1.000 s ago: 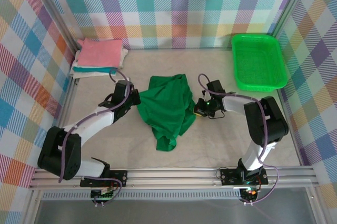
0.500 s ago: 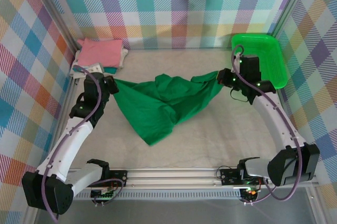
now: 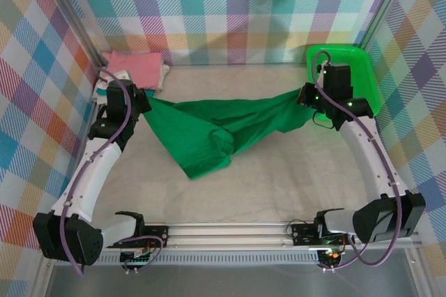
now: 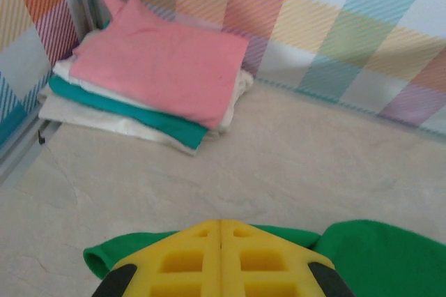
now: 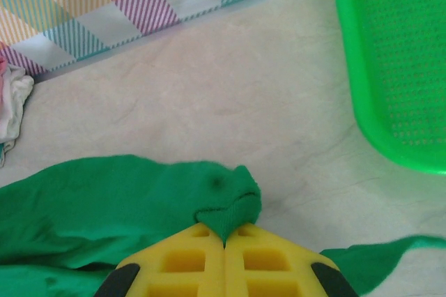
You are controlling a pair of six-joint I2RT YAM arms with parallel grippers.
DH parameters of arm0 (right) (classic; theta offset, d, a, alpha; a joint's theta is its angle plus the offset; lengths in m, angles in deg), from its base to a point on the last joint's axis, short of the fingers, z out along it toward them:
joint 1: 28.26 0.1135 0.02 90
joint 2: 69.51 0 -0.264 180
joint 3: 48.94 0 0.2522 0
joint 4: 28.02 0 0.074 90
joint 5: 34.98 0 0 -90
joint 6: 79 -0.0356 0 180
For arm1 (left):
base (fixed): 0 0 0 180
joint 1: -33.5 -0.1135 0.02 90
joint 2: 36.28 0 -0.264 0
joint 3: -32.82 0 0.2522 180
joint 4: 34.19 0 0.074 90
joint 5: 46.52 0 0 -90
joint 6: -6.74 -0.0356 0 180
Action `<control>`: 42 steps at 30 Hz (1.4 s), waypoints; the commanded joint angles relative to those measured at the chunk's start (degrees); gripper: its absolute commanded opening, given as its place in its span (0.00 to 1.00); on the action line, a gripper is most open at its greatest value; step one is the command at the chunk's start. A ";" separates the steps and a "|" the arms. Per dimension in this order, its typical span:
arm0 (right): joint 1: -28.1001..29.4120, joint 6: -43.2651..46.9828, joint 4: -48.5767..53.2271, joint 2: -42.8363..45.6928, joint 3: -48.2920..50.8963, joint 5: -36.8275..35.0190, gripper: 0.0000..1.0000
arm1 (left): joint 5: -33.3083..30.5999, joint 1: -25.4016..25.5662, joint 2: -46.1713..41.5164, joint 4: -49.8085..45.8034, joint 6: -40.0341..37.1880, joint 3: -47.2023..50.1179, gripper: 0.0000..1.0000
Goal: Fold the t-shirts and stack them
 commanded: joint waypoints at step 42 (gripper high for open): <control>-0.54 0.90 -0.21 6.33 -16.60 -2.66 0.00 | 17.13 -0.79 -3.07 -10.74 9.14 -11.22 0.00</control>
